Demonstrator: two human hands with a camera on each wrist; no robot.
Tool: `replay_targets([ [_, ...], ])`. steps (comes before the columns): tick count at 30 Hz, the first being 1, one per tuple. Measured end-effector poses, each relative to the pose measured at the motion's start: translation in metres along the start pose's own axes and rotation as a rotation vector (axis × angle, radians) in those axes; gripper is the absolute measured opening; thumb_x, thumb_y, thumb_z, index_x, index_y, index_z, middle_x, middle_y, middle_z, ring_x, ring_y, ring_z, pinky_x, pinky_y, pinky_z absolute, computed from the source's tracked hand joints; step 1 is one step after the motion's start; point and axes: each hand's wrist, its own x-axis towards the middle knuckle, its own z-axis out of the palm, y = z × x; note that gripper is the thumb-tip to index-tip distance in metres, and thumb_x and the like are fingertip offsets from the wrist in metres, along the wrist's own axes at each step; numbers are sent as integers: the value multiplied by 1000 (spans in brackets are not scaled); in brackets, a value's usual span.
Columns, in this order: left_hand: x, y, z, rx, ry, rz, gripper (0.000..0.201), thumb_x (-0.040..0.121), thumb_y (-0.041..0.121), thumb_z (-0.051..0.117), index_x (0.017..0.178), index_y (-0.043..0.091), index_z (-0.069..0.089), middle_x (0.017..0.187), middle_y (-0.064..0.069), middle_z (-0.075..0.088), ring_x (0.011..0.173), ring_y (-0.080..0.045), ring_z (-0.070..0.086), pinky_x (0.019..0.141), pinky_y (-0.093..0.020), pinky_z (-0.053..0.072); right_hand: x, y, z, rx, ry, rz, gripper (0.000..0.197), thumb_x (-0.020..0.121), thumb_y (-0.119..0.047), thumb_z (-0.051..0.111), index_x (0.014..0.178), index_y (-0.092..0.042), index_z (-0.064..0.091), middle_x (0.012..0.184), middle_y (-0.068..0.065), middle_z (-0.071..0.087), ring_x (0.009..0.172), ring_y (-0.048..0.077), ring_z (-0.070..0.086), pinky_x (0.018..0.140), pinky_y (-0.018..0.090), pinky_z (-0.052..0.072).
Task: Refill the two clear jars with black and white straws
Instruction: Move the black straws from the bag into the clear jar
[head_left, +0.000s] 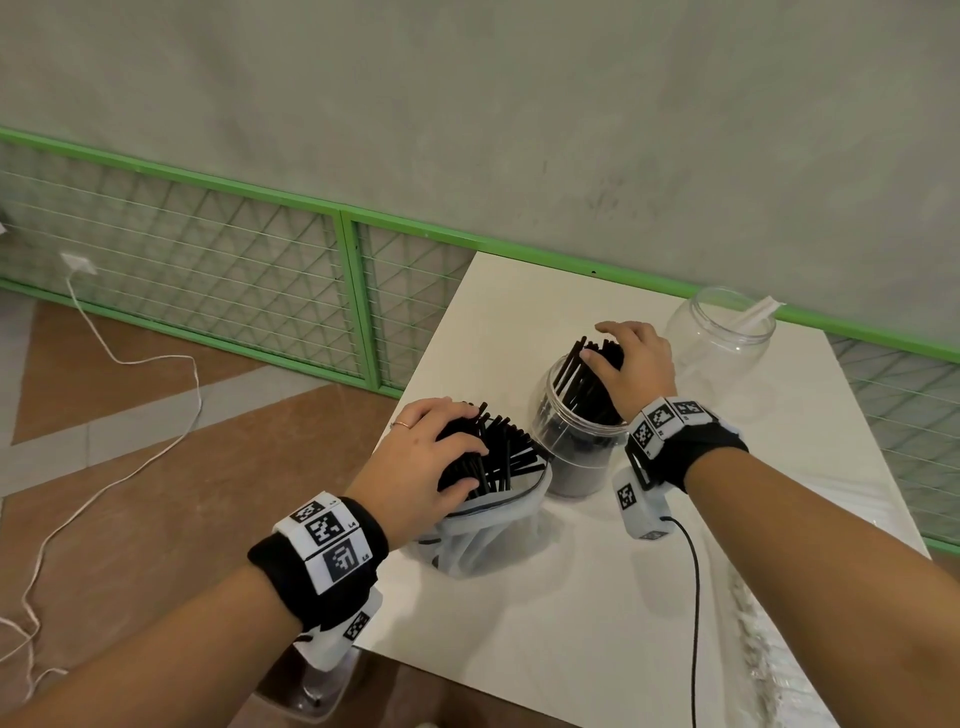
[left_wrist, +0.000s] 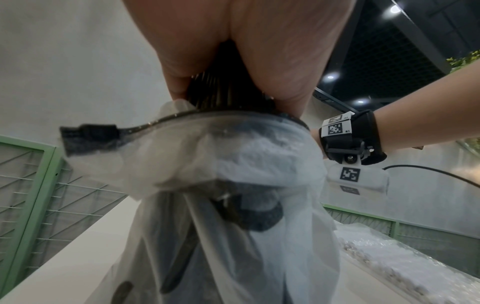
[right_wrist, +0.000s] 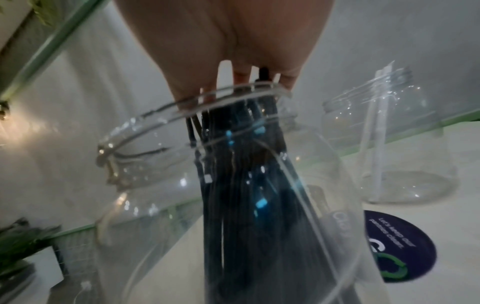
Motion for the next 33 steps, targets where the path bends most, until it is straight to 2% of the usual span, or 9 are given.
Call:
replay_targets([
  [5,0,1,0,-10,9,2,30,75,26,74,103,25,67,130,2,52,123,-23,38,105,-30,26,-35,-26,-25,234,204,-140,29,92,-32,60,117,-17,60,119,3,55,113,20,46,96,26,35],
  [7,1,1,0,-14,12,0,30,74,25,75,103,25,67,130,2,52,123,-23,38,104,-30,25,-65,-37,-31,386,91,-175,11,92,-25,59,101,-19,62,101,-2,60,93,10,55,83,18,41],
  [9,1,1,1,-20,14,-2,30,74,24,76,103,24,67,130,2,53,123,-24,38,104,-30,25,-92,-40,-26,436,-146,-157,3,91,-21,61,93,-20,64,90,-5,65,82,8,59,73,17,45],
  [14,-1,1,0,-11,1,-7,31,75,25,75,105,25,66,131,2,52,124,-25,38,105,-32,25,-120,-34,-1,413,-349,-62,34,83,-22,72,114,-22,58,96,-6,64,70,6,55,68,13,45],
  [17,-1,2,-1,-15,-1,-4,31,76,26,74,106,25,65,131,3,51,123,-24,37,105,-32,26,-117,-39,13,292,-422,-12,46,81,-28,74,123,-22,54,96,-6,62,74,6,55,72,17,42],
  [21,-2,4,-2,-12,-10,1,35,76,28,74,109,25,64,131,4,51,122,-24,39,105,-32,28,-102,-46,25,241,-394,27,38,81,-24,75,115,-11,65,92,2,66,86,15,60,78,21,42],
  [24,-3,4,-3,-8,-7,12,39,75,28,74,112,23,62,130,4,52,121,-23,41,105,-28,26,-96,-54,29,489,-360,88,31,79,-18,77,108,-10,68,94,5,68,85,13,62,80,19,47],
  [29,-4,4,-6,-12,4,8,44,73,27,75,114,20,61,128,3,53,119,-23,43,105,-20,20,-105,-60,39,832,-357,204,37,84,-5,70,120,-1,60,86,5,60,77,11,60,74,14,52],
  [33,-4,3,-5,-19,-4,7,43,74,27,74,114,21,60,129,4,52,119,-24,42,104,-21,20,-115,-62,39,744,-484,66,33,88,5,54,108,-19,65,95,11,65,92,17,63,92,28,48],
])
